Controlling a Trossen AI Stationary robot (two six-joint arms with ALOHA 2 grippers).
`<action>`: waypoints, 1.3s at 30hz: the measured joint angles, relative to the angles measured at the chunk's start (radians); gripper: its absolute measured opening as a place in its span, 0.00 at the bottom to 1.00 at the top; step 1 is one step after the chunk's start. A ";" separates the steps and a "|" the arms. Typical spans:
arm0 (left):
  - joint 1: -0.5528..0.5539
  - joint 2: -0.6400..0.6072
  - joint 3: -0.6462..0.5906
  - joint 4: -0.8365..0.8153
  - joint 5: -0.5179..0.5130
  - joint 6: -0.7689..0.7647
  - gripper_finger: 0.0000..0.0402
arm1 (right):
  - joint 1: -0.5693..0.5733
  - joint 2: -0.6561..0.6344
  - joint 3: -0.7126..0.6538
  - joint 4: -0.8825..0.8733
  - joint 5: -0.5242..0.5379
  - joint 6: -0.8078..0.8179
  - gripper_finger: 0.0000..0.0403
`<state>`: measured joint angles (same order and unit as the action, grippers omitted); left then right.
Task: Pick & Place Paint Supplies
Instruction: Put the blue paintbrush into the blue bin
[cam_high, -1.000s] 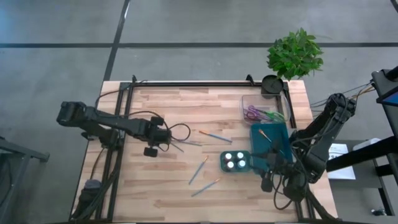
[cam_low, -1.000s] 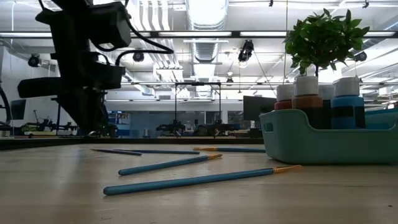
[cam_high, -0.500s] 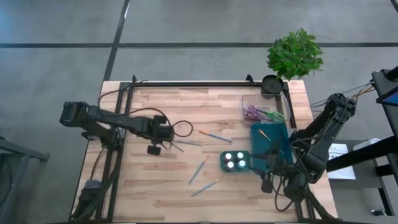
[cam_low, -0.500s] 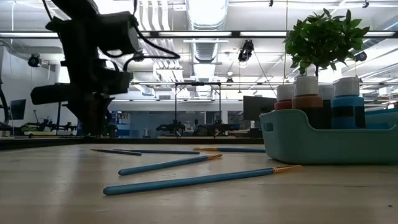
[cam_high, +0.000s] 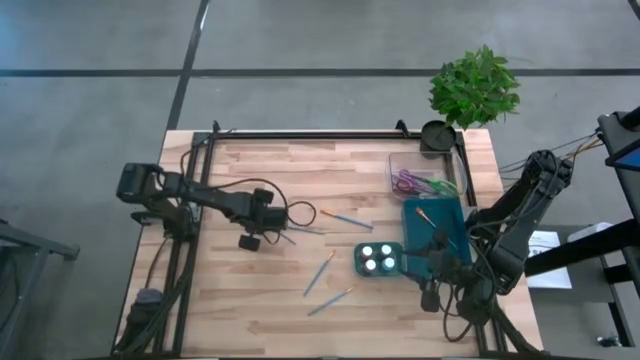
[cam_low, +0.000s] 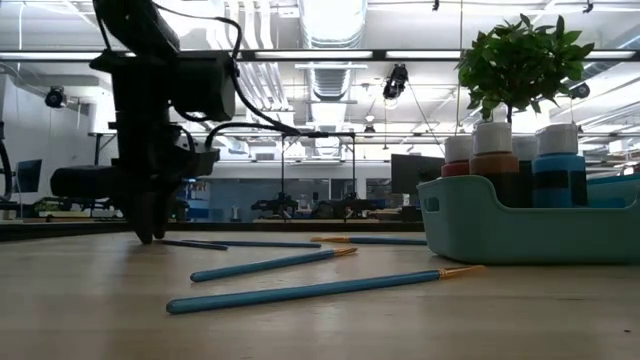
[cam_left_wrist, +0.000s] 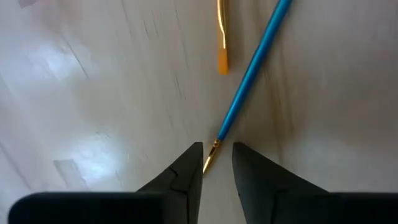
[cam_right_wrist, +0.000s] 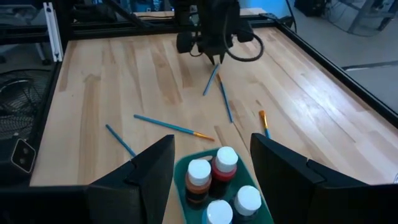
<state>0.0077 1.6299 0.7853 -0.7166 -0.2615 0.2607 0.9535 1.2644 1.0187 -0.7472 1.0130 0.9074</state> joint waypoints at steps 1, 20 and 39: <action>0.010 0.000 0.003 0.000 0.017 0.009 0.24 | 0.000 0.000 0.000 0.000 0.000 -0.001 0.52; 0.180 0.002 0.011 0.000 0.333 0.001 0.22 | 0.000 0.000 0.000 0.003 -0.018 -0.016 0.52; 0.119 -0.008 0.045 -0.010 0.387 -0.091 0.00 | 0.005 0.000 0.000 0.033 -0.019 -0.037 0.52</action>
<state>0.1267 1.6221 0.8308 -0.7262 0.1258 0.1698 0.9581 1.2644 1.0187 -0.7140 0.9943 0.8705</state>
